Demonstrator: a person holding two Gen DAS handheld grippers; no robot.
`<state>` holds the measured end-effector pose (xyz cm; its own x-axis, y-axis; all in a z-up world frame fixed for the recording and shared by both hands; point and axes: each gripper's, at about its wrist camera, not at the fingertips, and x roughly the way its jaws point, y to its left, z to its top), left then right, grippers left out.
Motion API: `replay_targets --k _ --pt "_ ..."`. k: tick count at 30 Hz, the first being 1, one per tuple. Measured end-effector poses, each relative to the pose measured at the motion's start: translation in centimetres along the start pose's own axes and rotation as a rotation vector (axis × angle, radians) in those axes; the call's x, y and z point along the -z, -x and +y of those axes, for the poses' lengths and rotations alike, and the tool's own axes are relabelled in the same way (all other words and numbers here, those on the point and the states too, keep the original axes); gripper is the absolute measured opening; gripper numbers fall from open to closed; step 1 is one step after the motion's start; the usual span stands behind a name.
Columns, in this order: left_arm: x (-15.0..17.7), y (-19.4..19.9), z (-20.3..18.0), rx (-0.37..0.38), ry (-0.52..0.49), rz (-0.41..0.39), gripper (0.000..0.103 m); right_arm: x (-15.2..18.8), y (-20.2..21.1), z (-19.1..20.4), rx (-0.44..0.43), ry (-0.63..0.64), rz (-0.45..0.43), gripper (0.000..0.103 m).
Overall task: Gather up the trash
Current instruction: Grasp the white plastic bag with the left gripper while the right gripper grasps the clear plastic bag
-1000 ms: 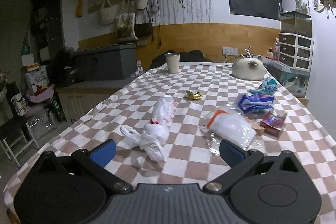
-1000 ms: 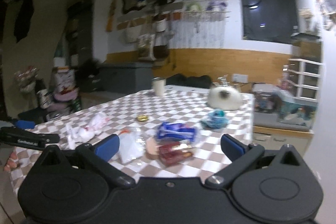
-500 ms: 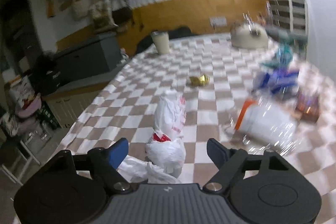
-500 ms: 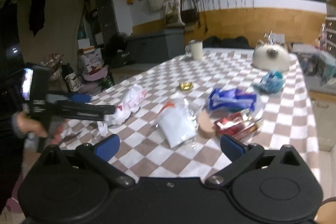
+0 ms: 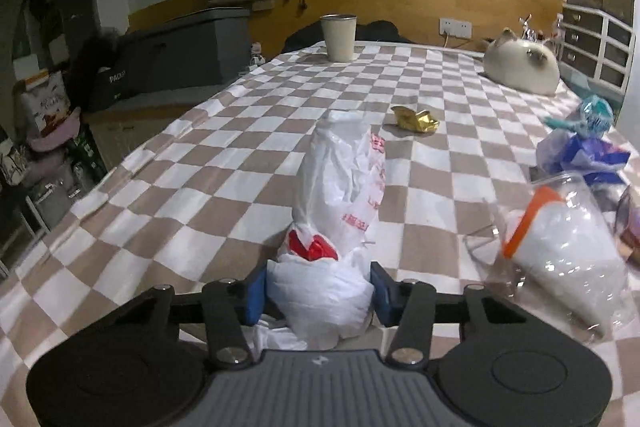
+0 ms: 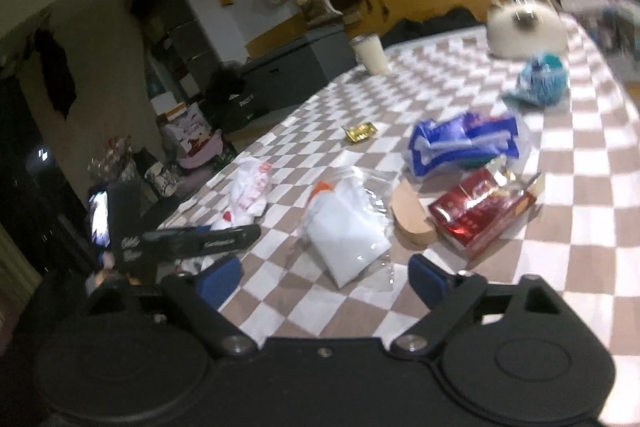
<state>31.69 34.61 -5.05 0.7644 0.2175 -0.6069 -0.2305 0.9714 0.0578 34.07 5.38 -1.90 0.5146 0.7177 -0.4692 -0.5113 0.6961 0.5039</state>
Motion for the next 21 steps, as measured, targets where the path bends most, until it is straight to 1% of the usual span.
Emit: replay_targets --k 1,3,4,6,7,8,9,11,12,13,16,17,19,20,21 --pt "0.1 0.3 -0.1 0.022 0.016 -0.001 0.051 -0.2 -0.5 -0.5 -0.008 -0.034 0.006 0.084" --pt "0.0 0.8 -0.5 0.075 0.047 -0.01 0.051 -0.6 -1.5 -1.8 -0.025 -0.108 0.015 0.077" --pt "0.0 1.1 -0.9 0.097 0.055 -0.019 0.051 -0.7 -1.9 -2.2 -0.03 -0.134 0.016 0.076" --pt "-0.1 1.5 -1.9 0.118 0.049 -0.03 0.051 -1.0 -2.8 -3.1 -0.037 -0.182 0.012 0.069" --pt "-0.1 1.6 -2.6 0.126 0.04 -0.031 0.051 -1.1 -3.1 -3.5 -0.04 -0.203 0.009 0.068" --pt "-0.2 1.6 -3.3 0.128 0.029 -0.029 0.051 -1.1 -3.6 -3.9 -0.046 -0.226 0.007 0.066" --pt "-0.2 1.6 -4.0 0.112 0.004 -0.025 0.051 -1.2 -4.1 -4.2 -0.051 -0.243 0.009 0.065" --pt "-0.1 1.5 -5.7 0.053 -0.076 -0.034 0.051 -1.1 -5.1 -4.6 -0.066 -0.271 0.015 0.062" --pt "-0.1 1.2 -6.1 0.046 -0.092 -0.033 0.051 -1.1 -5.6 -4.7 -0.078 -0.281 0.021 0.059" --pt "-0.1 0.9 -6.2 0.061 -0.084 -0.022 0.051 -1.0 -6.1 -4.8 -0.09 -0.289 0.028 0.058" --pt "0.2 0.2 -6.2 0.063 -0.074 -0.025 0.051 -0.9 -7.0 -4.9 -0.137 -0.3 0.036 0.051" --pt "0.3 0.2 -6.0 0.067 -0.07 -0.028 0.051 -0.9 -7.0 -4.8 -0.174 -0.296 0.03 0.047" --pt "0.4 0.1 -5.9 0.073 -0.066 -0.034 0.051 -1.1 -7.1 -4.3 -0.228 -0.274 0.018 0.045" --pt "0.4 0.1 -6.0 0.076 -0.069 -0.035 0.051 -1.2 -7.3 -4.0 -0.243 -0.255 0.018 0.042" --pt "0.4 0.2 -6.1 0.078 -0.076 -0.037 0.051 -1.4 -7.5 -3.5 -0.245 -0.24 0.019 0.041"
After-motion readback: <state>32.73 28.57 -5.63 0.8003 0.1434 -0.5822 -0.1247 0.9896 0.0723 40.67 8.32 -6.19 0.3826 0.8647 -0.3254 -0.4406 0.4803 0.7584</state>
